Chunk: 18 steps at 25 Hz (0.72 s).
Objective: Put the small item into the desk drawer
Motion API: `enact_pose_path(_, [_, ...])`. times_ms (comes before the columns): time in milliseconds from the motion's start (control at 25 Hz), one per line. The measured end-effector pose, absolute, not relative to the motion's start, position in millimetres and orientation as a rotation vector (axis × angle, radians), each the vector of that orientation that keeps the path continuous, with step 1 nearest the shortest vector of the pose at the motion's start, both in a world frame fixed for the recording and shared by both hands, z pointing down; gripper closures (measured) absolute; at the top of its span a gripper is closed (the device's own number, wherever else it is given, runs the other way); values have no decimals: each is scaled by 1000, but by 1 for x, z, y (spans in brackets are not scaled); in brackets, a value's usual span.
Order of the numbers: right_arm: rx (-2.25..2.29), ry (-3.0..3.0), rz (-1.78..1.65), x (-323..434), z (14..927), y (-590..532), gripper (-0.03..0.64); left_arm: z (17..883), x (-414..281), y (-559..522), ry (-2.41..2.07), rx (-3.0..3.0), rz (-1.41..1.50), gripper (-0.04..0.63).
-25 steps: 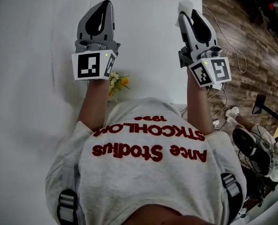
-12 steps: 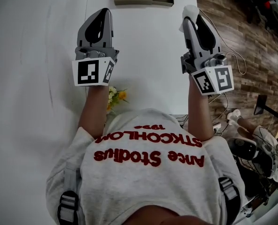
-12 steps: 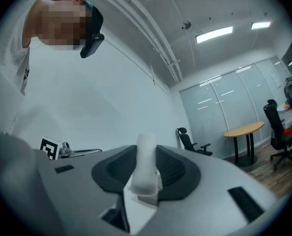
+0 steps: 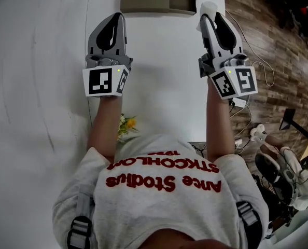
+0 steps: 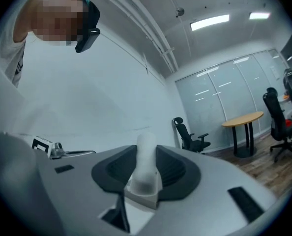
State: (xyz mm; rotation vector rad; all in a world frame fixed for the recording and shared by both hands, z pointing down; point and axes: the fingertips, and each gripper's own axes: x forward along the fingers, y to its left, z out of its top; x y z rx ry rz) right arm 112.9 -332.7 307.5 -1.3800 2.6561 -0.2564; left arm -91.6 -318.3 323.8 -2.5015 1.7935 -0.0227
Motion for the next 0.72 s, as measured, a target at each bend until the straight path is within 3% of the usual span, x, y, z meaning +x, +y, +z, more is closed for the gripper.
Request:
enact_pose_path(280, [-1401, 2615, -447, 103, 338, -435, 491, 335, -100, -392, 1823, -2550, -37, 589])
enact_pose_path(720, [-1550, 2806, -545, 76, 443, -500, 489, 377, -111, -429, 1849, -2566, -91, 589])
